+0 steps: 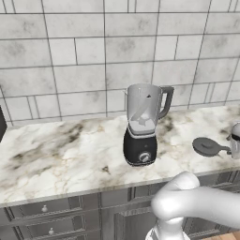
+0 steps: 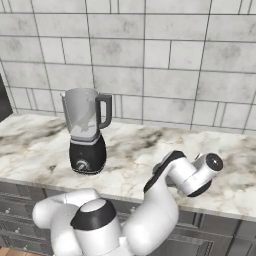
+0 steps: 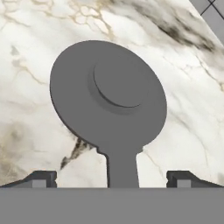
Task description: Open the blender lid, put the banana in the blender, close the lid, and start the blender.
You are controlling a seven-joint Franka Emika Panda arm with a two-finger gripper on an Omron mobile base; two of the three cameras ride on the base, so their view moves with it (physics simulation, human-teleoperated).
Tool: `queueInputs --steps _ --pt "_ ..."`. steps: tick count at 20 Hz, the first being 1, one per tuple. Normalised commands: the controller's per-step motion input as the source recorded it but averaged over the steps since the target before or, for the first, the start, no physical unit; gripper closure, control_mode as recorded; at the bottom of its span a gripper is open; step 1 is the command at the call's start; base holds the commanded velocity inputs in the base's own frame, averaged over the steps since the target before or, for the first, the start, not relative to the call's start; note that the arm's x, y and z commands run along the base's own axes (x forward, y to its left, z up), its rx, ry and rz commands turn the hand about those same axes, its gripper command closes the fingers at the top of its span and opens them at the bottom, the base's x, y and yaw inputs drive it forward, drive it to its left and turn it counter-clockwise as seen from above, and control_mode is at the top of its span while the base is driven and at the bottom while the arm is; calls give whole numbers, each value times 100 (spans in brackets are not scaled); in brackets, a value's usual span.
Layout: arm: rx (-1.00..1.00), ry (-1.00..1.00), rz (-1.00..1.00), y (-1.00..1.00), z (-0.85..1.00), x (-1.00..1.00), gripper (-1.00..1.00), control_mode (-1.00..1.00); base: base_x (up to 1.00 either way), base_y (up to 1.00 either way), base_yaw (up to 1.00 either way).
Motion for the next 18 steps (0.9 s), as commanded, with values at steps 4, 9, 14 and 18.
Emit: queueInputs --steps 4,9,14,18 --pt "0 5 1 0 -15 37 -100 -100 0 0 0" --pt "0 2 5 -18 -31 31 -100 -100 0 0 0" --pt "0 5 9 -19 -45 20 -100 -100 0 0 0" --pt "0 11 5 0 -45 8 -100 -100 0 0 0"
